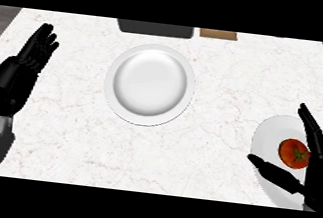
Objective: Pick the tomato from the plate and place it in the plate
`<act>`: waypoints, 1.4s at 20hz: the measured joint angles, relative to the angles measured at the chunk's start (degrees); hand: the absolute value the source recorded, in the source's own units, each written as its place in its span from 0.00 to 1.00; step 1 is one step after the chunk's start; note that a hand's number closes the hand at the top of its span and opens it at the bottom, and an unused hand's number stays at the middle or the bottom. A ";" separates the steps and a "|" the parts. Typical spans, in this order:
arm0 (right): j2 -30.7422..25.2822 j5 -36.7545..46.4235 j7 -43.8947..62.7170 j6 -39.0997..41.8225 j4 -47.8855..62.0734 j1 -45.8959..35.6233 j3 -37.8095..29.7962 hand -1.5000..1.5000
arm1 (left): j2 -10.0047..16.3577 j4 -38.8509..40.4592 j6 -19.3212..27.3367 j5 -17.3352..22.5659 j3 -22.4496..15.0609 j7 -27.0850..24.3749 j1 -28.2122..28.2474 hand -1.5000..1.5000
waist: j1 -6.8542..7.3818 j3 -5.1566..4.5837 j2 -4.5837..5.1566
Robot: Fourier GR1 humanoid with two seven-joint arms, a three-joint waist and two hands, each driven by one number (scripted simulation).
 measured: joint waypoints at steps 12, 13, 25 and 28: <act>-15.82 12.40 42.22 23.78 -12.68 4.08 3.16 0.00 | -0.18 -0.64 -0.43 -0.13 0.38 0.48 -0.04 0.50 | 0.54 -0.13 0.21; -16.24 12.15 45.32 26.40 -13.49 3.03 3.35 0.00 | -0.64 -0.62 -0.28 -0.41 0.03 0.62 -0.36 0.50 | 0.68 -0.08 0.26; -12.13 18.52 62.26 40.54 -14.27 -3.00 3.90 0.00 | -1.96 -1.92 -3.44 -1.56 2.99 0.59 1.45 0.50 | 1.01 0.22 0.30; -11.13 19.21 60.67 41.64 -9.51 -4.12 2.42 0.00 | -2.84 -0.87 -3.62 -2.31 3.40 1.30 0.16 0.50 | 0.95 0.24 0.35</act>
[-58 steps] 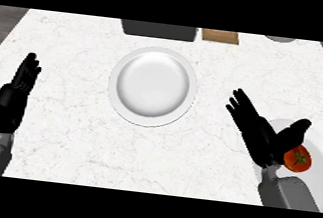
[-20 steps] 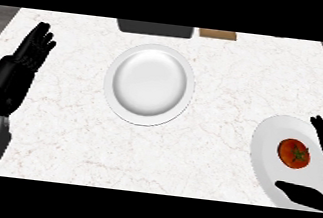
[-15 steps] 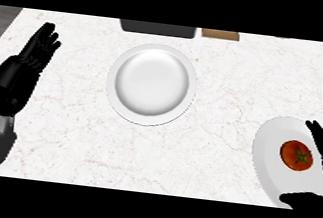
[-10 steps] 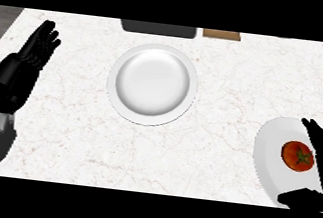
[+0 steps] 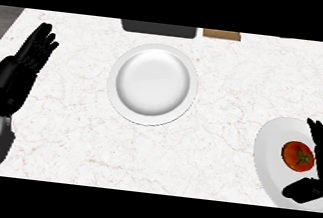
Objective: Pick the tomato from the plate and place it in the plate
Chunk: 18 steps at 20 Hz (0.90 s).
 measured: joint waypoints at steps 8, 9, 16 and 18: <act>4.40 3.36 -5.35 0.02 9.24 -0.92 -3.02 0.00 | -2.61 -0.97 -0.59 -3.06 0.61 0.74 0.14 0.50 | -0.04 0.03 0.00; 4.62 3.38 -6.69 0.08 11.09 -1.64 -3.69 0.00 | -2.44 -0.92 -1.25 -2.61 1.32 0.98 -0.23 0.50 | -0.02 0.02 0.00; 7.39 5.68 -11.28 0.63 17.31 -2.42 -5.84 0.00 | -3.38 -1.47 -3.02 -3.46 3.18 2.05 -0.60 0.50 | -0.04 0.04 -0.01; 7.52 6.44 -12.44 0.62 19.68 -2.93 -6.80 0.00 | -3.41 -1.26 -3.72 -3.36 3.82 2.41 -1.09 0.50 | -0.05 0.03 0.00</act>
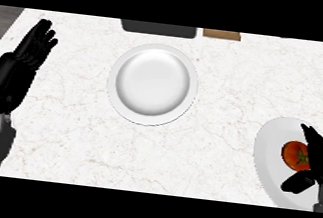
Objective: Pick the tomato from the plate and place it in the plate
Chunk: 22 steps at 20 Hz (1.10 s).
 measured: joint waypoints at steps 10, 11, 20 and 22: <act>1.60 7.73 -8.49 -11.97 8.28 -4.04 -1.13 1.00 | -1.35 0.22 -0.57 -1.51 0.51 -0.64 -0.12 0.50 | 0.07 -0.23 -0.11; 1.77 8.56 -8.72 -12.99 8.64 -4.13 -1.38 1.00 | -1.40 0.00 -0.66 -1.60 0.52 0.05 -0.30 0.50 | 0.05 -0.24 -0.13; 2.33 12.68 -2.84 -10.09 -5.00 6.54 -1.22 1.00 | -2.21 -0.14 -1.03 -2.39 1.67 0.78 -0.70 0.50 | -0.40 -0.34 -0.29; 2.36 13.73 -2.03 -9.50 -8.64 7.54 -1.32 1.00 | -2.01 0.54 -1.69 -2.31 2.30 0.06 -0.64 0.50 | -0.40 -0.22 -0.21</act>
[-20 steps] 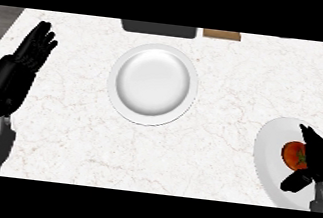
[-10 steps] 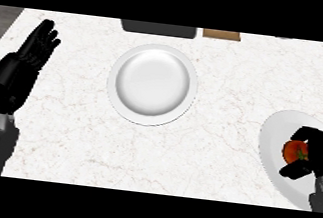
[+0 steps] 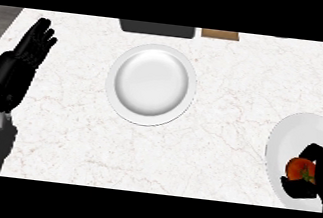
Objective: Pick the tomato from the plate and place it in the plate
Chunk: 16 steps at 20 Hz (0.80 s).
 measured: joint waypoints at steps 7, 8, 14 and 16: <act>2.30 -0.44 0.07 1.98 -15.49 1.91 3.39 1.00 | -0.26 -1.13 -0.74 -0.02 0.23 -0.13 1.59 0.50 | -0.04 0.13 0.01; 2.71 -1.02 0.01 2.45 -17.59 1.14 3.85 1.00 | -0.64 -1.07 -0.52 -0.39 -0.17 -0.33 1.40 0.50 | -0.04 0.14 0.01; 8.74 -3.04 1.77 3.68 -27.24 -5.04 9.45 1.00 | -0.34 -0.58 -0.99 0.06 0.55 -0.24 0.68 0.50 | 0.43 0.13 0.05; 10.83 -3.80 2.82 4.79 -27.98 -8.57 10.69 1.00 | -0.87 -0.56 -0.87 -0.50 -0.05 -0.49 1.04 0.50 | 0.60 0.14 0.11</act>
